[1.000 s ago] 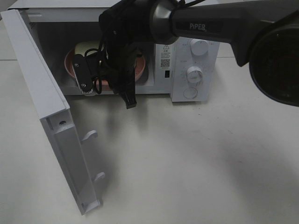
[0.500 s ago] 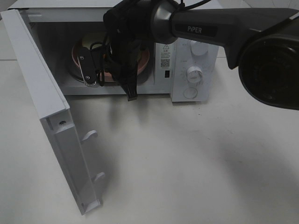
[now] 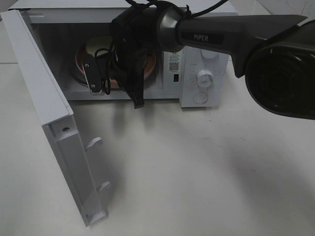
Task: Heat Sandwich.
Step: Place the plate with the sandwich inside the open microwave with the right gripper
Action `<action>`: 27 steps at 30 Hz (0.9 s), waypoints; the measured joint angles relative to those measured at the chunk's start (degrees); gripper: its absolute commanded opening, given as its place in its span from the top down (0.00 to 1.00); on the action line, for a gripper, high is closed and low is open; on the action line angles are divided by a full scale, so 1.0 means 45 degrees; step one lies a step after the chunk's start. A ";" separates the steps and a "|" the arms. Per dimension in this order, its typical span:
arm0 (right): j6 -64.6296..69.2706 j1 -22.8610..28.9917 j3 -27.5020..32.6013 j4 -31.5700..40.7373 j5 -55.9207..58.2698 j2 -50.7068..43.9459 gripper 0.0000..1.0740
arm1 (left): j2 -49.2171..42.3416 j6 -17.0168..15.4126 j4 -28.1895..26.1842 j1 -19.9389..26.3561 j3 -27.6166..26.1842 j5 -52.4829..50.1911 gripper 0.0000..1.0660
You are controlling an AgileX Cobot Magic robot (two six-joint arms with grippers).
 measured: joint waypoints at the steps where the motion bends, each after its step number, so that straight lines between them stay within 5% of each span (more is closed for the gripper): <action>1: 0.0229 0.0000 0.0000 -0.0013 -0.0013 0.0000 0.94 | 0.0000 0.0000 0.0000 0.0000 0.0000 0.0000 0.03; 6: 0.0700 0.0000 -0.0013 -0.0191 -0.0102 0.0000 0.90 | 0.0000 0.0000 0.0000 0.0000 0.0000 0.0000 0.03; 11: 0.1184 0.0000 -0.0038 -0.0357 -0.0153 0.0000 0.76 | 0.0000 0.0000 0.0000 0.0000 0.0000 0.0000 0.03; 15: 0.1375 0.0000 -0.0038 -0.0369 -0.0127 0.0000 0.51 | 0.0000 0.0000 0.0000 0.0000 0.0000 0.0000 0.03; 19: 0.1630 0.0000 -0.0038 -0.0382 -0.0127 0.0000 0.38 | 0.0000 0.0000 0.0000 0.0000 0.0000 0.0000 0.03; 27: 0.2878 0.0000 -0.0038 -0.0382 -0.0242 -0.0038 0.27 | 0.0000 0.0000 0.0000 0.0000 0.0000 0.0000 0.03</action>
